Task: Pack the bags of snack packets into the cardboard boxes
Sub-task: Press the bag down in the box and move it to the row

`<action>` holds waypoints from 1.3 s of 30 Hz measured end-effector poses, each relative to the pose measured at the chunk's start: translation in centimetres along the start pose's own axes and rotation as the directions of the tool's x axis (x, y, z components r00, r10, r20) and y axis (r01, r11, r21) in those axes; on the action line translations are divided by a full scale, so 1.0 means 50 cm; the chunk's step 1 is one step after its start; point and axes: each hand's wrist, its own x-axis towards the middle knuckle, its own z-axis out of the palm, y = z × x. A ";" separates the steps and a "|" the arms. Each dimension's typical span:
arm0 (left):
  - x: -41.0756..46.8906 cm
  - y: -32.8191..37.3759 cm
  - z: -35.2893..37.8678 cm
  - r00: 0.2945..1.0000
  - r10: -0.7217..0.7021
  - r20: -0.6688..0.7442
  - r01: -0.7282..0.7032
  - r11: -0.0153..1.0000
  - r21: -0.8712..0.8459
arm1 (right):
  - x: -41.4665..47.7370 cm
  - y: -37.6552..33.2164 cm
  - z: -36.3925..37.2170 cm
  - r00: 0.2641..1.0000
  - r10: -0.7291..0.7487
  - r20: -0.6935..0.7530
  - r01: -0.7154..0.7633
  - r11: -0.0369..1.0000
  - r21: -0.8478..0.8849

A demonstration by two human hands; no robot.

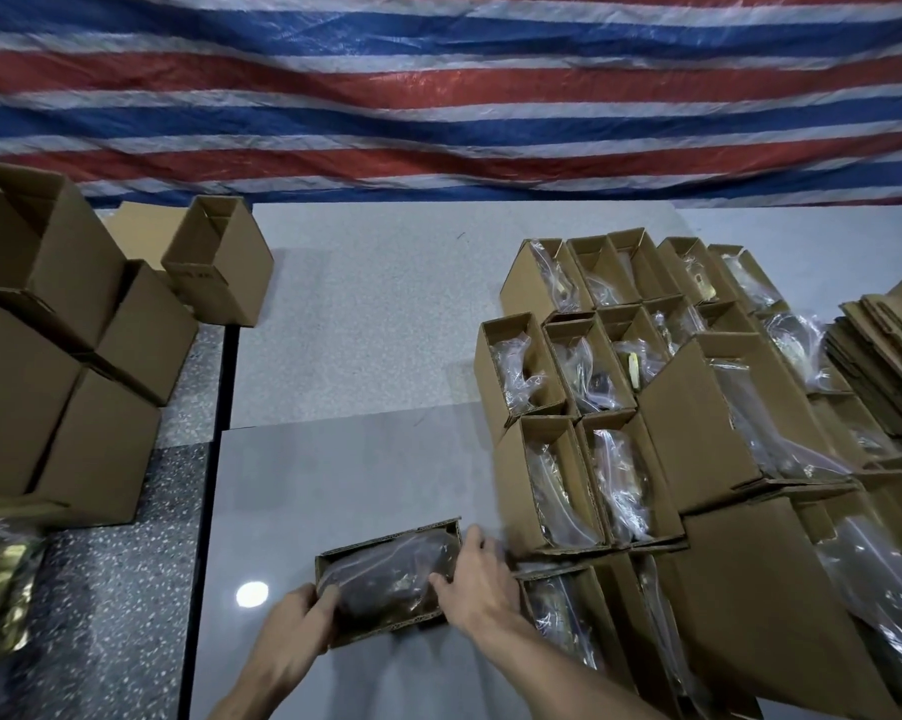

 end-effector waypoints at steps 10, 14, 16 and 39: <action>0.021 0.043 0.046 0.964 -0.085 -0.251 0.132 0.976 0.175 | -0.006 0.011 0.005 0.999 0.008 0.040 -0.012 0.995 0.097; 0.030 0.039 0.029 0.990 -0.070 -0.121 0.090 0.981 0.171 | 0.004 0.026 -0.004 0.986 0.022 0.163 -0.091 0.899 0.427; 0.019 0.039 0.014 0.995 -0.096 -0.009 0.096 0.995 0.022 | 0.009 0.026 -0.006 0.967 -0.010 0.256 -0.128 0.847 0.516; 0.036 0.063 0.042 0.971 -0.139 -0.192 0.166 0.977 0.132 | 0.038 0.001 -0.032 0.935 0.047 0.350 -0.199 0.890 0.411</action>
